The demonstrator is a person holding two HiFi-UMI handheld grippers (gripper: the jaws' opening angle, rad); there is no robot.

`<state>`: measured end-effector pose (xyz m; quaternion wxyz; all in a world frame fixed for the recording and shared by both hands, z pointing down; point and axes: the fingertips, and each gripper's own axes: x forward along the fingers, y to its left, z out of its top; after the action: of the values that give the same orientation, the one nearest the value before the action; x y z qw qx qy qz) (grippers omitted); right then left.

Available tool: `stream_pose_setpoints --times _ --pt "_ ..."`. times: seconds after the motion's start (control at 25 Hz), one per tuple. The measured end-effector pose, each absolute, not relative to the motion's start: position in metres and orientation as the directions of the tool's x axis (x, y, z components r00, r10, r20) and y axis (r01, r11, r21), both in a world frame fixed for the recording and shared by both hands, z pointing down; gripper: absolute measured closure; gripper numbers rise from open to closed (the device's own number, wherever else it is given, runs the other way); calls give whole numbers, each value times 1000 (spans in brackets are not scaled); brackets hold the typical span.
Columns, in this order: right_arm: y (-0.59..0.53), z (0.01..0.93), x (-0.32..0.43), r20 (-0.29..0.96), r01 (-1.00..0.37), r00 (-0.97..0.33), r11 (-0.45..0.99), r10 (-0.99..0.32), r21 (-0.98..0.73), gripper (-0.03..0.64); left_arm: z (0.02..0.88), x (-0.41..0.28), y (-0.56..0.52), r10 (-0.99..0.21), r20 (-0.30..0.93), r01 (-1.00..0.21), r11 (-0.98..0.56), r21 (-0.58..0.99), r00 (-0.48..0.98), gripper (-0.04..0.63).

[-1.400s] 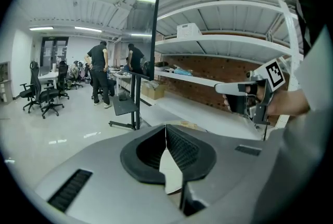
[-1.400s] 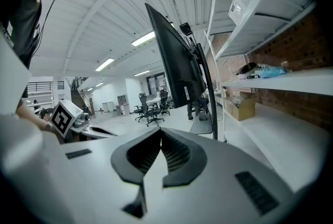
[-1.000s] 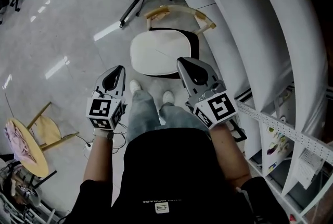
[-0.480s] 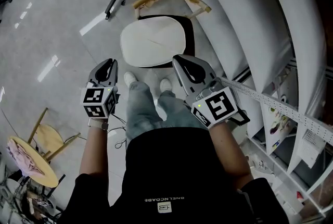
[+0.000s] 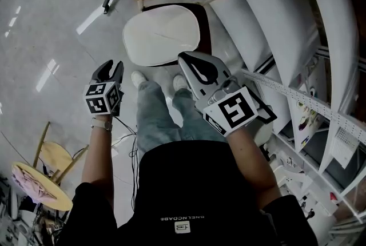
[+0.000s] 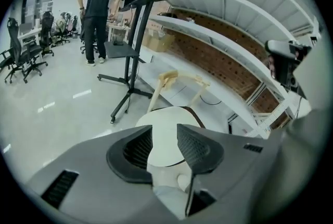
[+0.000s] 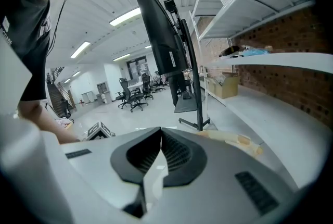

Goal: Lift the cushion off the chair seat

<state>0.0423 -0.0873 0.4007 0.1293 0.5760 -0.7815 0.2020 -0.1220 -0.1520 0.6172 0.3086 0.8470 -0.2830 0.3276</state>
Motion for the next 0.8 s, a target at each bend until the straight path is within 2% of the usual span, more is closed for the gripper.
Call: stream_pose_setpoints --times 0.6,0.8 --pt "-88 439 33 495 -964 -258 187 -830 -188 606 741 -125 -138 -25 806 -665 -581 470 592 330" --pt "-85 448 39 509 -970 -230 150 -830 -194 606 773 -118 -129 38 819 -663 -566 490 573 313"
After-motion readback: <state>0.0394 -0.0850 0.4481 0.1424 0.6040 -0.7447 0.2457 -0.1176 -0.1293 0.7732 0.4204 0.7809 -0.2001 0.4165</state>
